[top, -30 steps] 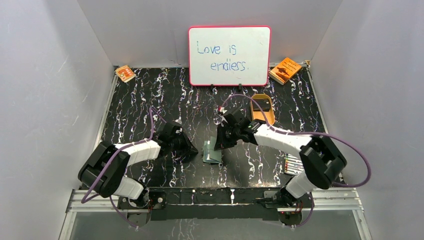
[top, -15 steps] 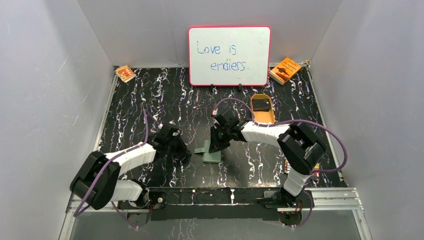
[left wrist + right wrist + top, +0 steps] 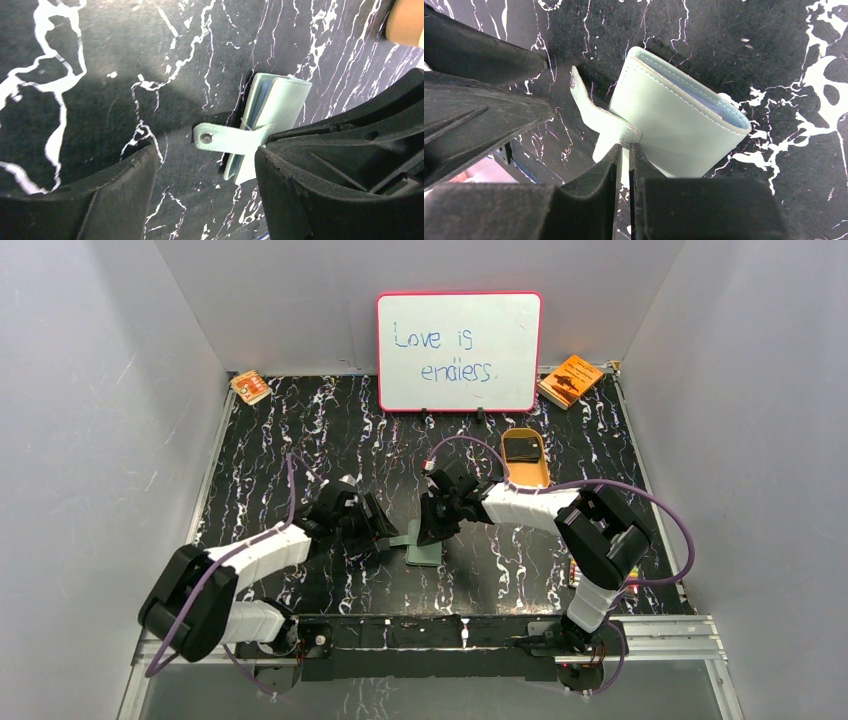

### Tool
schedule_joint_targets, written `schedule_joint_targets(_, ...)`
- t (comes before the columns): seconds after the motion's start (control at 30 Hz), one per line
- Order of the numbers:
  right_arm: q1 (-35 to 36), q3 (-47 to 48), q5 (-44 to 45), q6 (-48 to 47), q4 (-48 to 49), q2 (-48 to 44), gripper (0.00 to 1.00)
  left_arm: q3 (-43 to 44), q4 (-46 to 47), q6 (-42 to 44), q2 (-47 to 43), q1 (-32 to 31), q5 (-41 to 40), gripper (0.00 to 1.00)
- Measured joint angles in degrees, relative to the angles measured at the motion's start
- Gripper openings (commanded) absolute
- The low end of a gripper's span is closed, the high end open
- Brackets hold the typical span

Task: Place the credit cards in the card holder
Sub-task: Close the card holder at the center of the board.

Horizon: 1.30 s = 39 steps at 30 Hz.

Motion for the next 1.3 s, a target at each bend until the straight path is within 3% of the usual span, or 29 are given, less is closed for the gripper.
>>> schedule_joint_targets(0.23,0.1,0.5,-0.1,0.0,0.2,0.6,0.19,4.2,3.0,2.0,5.9,-0.9,3.7,0.7)
schedule_joint_targets(0.43,0.1,0.7,-0.3,0.0,0.4,0.9,0.19,8.5,2.2,4.7,11.3,-4.4,1.9,0.58)
schedule_joint_targets(0.67,0.1,0.8,-0.5,0.0,0.4,0.8,0.29,10.6,1.0,7.3,15.5,-5.0,-1.6,0.21)
schedule_joint_targets(0.93,0.1,0.6,0.3,-0.2,-1.6,-2.5,0.34,10.6,1.1,7.5,16.6,-5.0,-2.7,0.05)
schedule_joint_targets(1.07,0.1,0.0,0.9,-0.2,-2.2,-5.4,0.3,10.6,0.7,7.3,16.5,-5.0,-3.3,0.07)
schedule_joint_targets(1.3,0.1,-0.8,1.0,-0.5,-2.1,-4.7,0.24,10.6,-4.7,6.4,12.5,-5.4,-7.9,0.38)
